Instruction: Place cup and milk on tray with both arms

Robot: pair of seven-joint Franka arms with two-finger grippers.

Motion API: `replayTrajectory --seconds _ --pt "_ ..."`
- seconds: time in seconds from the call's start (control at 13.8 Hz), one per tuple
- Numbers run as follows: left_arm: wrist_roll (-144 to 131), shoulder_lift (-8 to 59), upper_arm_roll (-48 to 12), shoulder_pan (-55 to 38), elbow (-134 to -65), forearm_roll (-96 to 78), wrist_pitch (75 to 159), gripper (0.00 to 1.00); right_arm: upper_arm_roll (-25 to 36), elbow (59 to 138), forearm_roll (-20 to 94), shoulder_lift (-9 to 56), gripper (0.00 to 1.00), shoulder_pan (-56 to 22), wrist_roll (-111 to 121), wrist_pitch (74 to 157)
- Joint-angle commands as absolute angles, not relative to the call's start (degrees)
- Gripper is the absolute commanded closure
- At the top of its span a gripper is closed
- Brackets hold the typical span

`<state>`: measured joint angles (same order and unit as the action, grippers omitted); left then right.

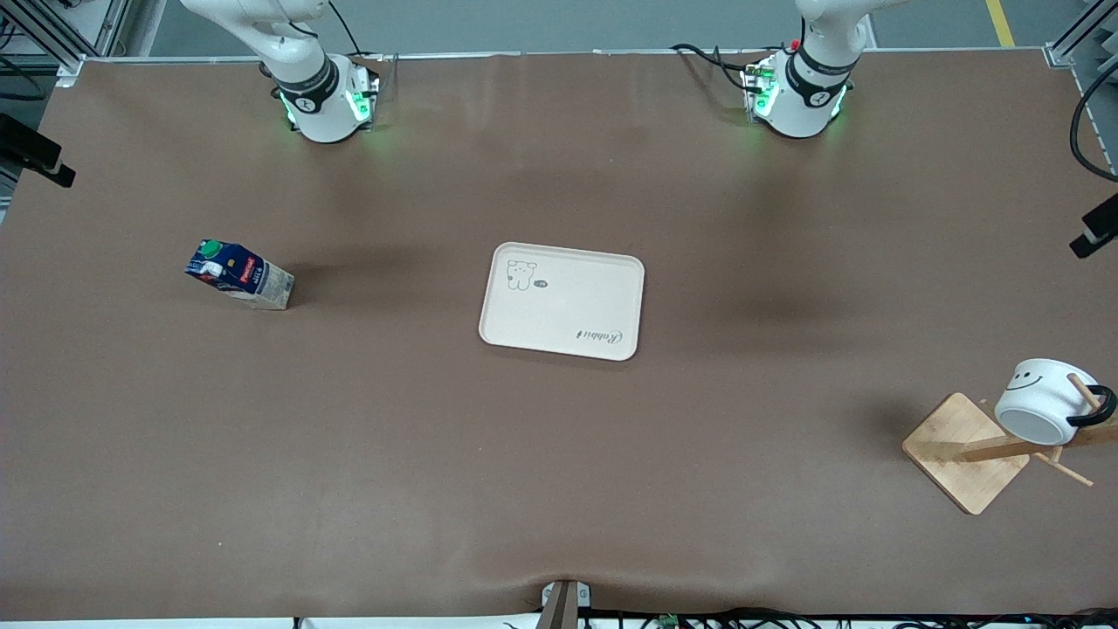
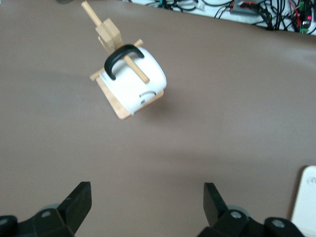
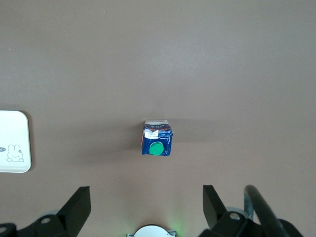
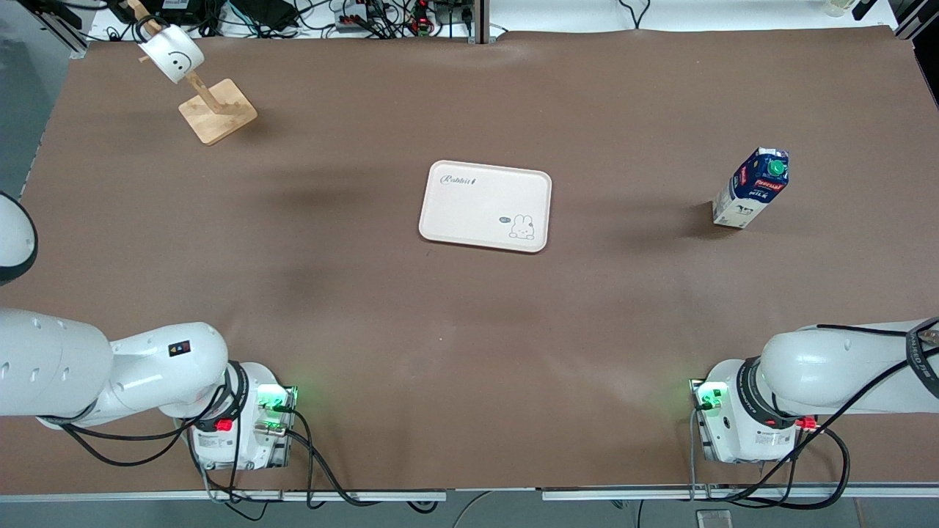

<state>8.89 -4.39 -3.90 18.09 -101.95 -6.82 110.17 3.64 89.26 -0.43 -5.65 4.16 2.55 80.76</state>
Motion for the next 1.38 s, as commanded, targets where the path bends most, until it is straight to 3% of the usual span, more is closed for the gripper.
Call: replayTrajectory --seconds 0.0,0.36,1.09,1.31 --pt "17.4 -5.5 -4.2 21.4 -109.5 -11.0 120.9 0.00 2.7 88.9 -1.1 -5.0 0.00 5.4 2.7 80.5" --pt "40.5 0.6 -4.2 27.9 -112.0 -26.8 128.8 0.00 2.7 88.9 -1.2 -4.9 0.00 5.3 3.1 80.2" --pt "65.7 13.1 -4.2 29.9 -109.5 -54.1 131.1 0.00 2.7 88.9 -1.1 -4.5 0.00 5.5 3.1 80.4" --pt "65.9 14.1 -4.8 29.7 -109.6 -58.4 131.0 0.01 2.7 88.9 -1.1 -4.5 0.00 5.5 3.1 80.4"
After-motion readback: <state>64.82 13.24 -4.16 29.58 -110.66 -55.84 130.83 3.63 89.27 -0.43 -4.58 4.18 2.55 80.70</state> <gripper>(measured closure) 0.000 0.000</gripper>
